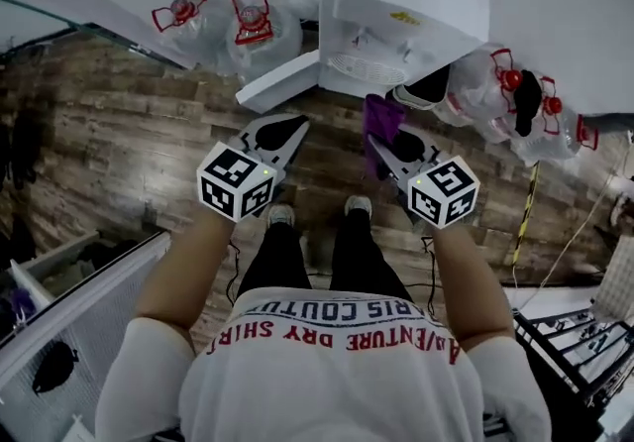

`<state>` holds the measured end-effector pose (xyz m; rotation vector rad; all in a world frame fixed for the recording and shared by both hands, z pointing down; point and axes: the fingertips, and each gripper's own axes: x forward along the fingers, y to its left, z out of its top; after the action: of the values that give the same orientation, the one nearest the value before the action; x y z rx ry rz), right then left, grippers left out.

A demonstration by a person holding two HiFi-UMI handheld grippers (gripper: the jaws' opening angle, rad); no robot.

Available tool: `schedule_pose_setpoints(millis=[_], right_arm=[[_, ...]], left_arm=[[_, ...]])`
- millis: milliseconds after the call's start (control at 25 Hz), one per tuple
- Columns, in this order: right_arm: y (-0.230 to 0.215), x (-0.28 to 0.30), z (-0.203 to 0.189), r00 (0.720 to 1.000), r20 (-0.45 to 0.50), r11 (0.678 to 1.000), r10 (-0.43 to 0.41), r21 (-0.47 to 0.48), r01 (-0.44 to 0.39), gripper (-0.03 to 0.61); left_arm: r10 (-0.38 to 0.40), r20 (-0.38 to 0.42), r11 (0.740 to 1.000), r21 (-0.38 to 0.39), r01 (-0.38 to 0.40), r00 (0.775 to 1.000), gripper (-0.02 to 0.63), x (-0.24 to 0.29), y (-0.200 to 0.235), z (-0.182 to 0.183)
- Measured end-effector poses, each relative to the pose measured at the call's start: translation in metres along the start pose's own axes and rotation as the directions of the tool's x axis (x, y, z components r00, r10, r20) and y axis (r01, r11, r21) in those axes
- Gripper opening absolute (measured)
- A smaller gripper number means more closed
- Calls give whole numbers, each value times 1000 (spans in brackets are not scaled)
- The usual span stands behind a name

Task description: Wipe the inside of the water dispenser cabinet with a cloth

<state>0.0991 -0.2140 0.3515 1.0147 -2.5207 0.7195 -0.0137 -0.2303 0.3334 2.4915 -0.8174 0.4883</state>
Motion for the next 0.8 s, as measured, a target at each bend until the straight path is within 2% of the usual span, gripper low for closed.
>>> schedule_pose_setpoints(millis=[160, 360, 480, 600, 800], right_arm=[[-23, 27, -37, 998, -62, 998, 24, -55, -28, 100], [-60, 71, -114, 994, -113, 994, 3, -111, -16, 100], [-87, 110, -162, 993, -120, 992, -15, -129, 0, 100], [-114, 155, -210, 991, -133, 981, -24, -192, -1, 100], [-164, 224, -270, 990, -136, 969, -48, -248, 13, 98]], left_arm=[[24, -10, 999, 28, -24, 1000, 28, 17, 15, -37], [25, -21, 998, 60, -24, 999, 28, 46, 50, -114], [52, 18, 997, 51, -53, 998, 28, 62, 87, -161], [79, 52, 996, 37, -81, 996, 28, 83, 125, -210], [140, 37, 989, 50, -142, 989, 28, 118, 181, -286]])
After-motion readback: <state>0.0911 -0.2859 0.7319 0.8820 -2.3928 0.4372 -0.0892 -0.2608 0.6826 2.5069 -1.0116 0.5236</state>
